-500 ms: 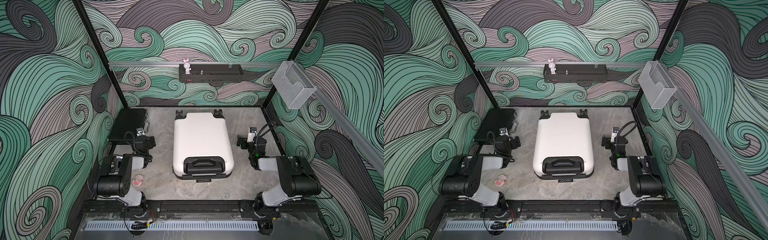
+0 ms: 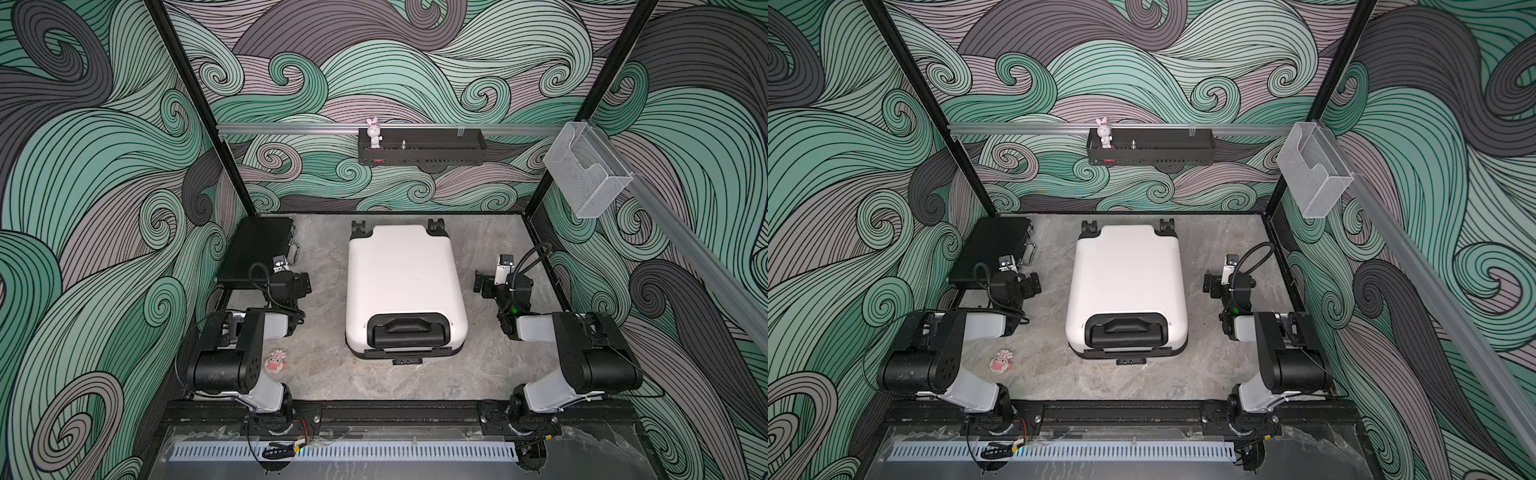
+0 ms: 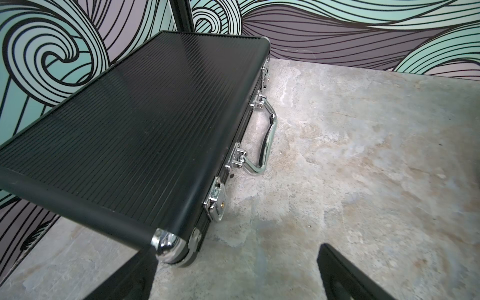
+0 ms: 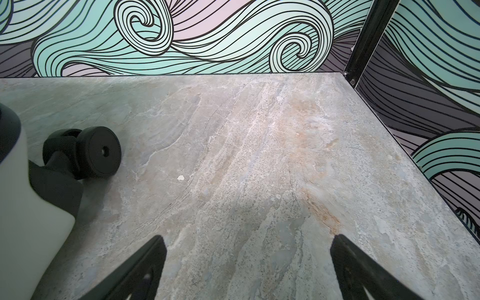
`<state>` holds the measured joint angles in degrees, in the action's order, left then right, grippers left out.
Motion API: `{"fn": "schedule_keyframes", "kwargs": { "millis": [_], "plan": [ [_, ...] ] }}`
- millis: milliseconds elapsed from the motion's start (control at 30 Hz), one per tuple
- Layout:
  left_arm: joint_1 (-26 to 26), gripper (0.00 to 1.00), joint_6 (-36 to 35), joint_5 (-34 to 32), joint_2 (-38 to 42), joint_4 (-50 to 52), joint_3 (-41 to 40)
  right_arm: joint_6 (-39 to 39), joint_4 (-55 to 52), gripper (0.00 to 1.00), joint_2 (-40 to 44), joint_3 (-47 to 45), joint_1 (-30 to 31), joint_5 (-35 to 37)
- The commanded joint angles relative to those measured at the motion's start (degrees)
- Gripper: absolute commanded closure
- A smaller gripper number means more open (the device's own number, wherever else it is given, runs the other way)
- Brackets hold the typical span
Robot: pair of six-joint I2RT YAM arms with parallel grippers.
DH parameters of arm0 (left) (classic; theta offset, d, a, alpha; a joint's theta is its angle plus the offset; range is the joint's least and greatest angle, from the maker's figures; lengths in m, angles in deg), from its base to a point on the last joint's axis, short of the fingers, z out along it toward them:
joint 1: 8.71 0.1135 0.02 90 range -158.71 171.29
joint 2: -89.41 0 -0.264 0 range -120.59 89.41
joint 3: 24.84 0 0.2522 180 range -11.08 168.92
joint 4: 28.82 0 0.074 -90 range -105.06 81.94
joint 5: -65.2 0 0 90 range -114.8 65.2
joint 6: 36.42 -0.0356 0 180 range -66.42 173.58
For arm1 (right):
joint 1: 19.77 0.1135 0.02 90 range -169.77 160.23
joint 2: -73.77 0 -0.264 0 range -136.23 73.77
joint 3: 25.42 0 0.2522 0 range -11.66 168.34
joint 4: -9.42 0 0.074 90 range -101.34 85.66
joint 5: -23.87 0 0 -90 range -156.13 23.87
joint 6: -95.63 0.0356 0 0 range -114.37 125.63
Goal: Open the suitcase zippers
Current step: Pick up the suitcase from the center of the board.
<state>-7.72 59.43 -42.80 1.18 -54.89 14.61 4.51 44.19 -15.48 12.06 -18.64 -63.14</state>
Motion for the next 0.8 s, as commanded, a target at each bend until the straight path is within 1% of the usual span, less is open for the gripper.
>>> {"fn": "schedule_keyframes", "kwargs": {
  "millis": [0,633,767],
  "plan": [
    [0.0,0.01,0.5,-1.1,1.1,0.2,0.2,-0.5,-0.3,0.01,0.9,-0.3,0.4,0.1],
    [0.1,0.02,0.6,-1.1,0.8,0.6,0.6,-0.2,-0.7,0.01,0.7,0.1,0.3,0.0],
    [0.1,0.02,0.7,-1.1,0.7,0.7,0.7,0.2,-0.6,0.01,0.7,0.0,-0.3,-1.1]
  ]
}}
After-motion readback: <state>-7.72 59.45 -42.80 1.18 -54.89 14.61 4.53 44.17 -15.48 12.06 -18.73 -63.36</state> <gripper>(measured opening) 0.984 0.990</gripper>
